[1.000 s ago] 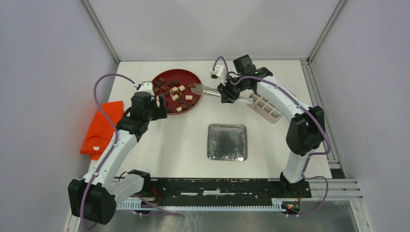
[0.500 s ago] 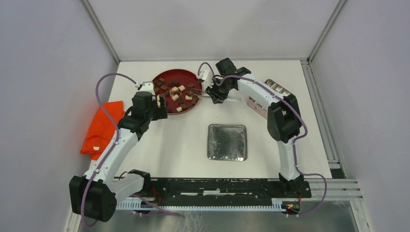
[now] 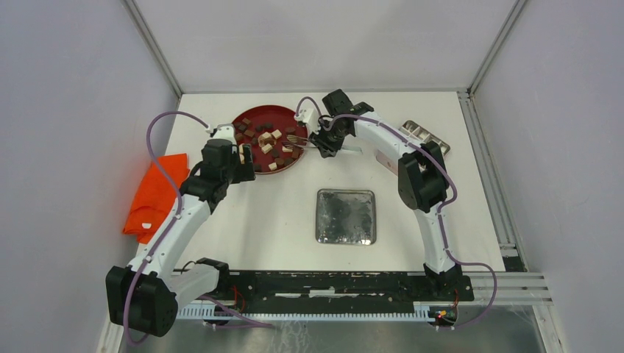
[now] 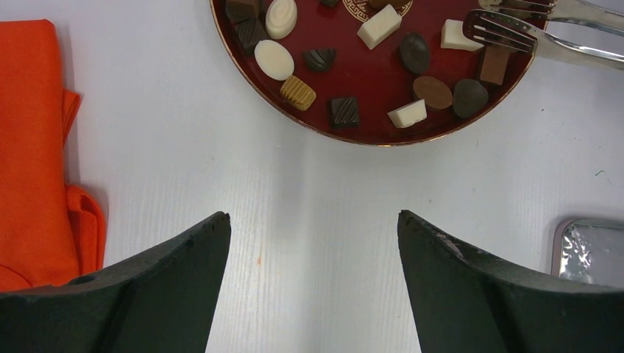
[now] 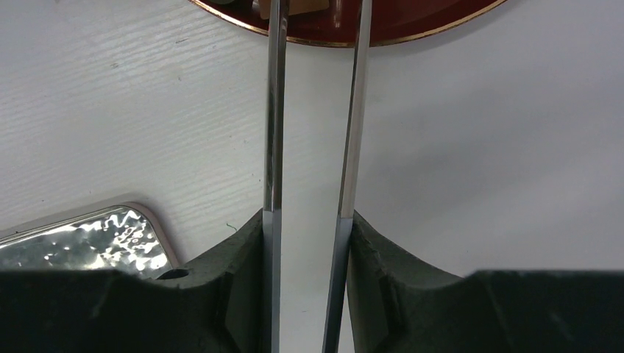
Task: Pack the chocolate
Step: Pick up the fake chocolate from the plate.
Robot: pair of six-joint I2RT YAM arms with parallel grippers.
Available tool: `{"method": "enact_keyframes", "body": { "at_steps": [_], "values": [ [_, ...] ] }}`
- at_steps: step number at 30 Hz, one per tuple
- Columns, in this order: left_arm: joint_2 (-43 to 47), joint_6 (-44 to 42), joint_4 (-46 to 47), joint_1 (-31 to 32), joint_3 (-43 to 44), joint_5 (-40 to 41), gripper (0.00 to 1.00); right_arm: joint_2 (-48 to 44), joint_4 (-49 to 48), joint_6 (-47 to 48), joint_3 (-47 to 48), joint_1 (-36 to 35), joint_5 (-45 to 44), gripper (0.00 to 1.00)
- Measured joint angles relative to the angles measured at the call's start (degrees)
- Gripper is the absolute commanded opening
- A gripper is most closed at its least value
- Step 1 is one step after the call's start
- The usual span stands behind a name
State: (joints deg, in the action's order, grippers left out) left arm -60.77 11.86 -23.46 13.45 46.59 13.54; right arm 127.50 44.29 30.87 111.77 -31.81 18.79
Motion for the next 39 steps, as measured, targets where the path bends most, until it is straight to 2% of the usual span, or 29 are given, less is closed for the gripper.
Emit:
{"method": "enact_keyframes", "body": {
  "at_steps": [39],
  "values": [
    [-1.2, -1.5, 0.0, 0.0, 0.0, -0.2, 0.88, 3.8, 1.1, 0.0, 2.9, -0.8, -1.8, 0.47]
  ]
}}
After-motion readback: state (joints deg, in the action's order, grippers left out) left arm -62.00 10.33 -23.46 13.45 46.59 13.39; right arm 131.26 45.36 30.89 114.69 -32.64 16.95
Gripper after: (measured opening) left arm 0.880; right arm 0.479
